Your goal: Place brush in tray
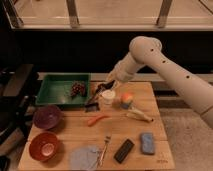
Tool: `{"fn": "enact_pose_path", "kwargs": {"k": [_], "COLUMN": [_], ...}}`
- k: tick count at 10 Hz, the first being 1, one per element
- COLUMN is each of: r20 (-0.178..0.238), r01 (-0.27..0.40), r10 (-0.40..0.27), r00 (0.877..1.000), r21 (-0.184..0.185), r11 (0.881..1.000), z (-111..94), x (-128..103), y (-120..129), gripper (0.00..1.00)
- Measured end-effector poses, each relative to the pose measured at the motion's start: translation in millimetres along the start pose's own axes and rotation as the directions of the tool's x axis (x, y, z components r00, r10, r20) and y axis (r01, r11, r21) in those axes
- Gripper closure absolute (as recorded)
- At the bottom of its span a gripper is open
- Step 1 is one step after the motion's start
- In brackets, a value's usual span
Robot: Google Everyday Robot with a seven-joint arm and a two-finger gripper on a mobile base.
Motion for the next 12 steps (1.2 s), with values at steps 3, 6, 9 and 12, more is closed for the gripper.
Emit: {"fn": "enact_pose_path", "kwargs": {"k": [3, 6, 9, 12], "r20": [0.000, 0.015, 0.031, 0.041], "r01": [0.004, 0.041, 0.084, 0.106], "r10": [-0.004, -0.042, -0.087, -0.111], "r00": [1.000, 0.999, 0.996, 0.993], "r21": [0.018, 0.055, 0.083, 0.104], "r11": [1.000, 0.998, 0.993, 0.989], "z": [-2.0, 14.2, 46.7, 76.6], "x": [1.0, -5.4, -15.1, -18.5], "y": [-5.3, -50.1, -113.1, -157.4], "gripper": [1.00, 1.00, 1.00, 1.00]}}
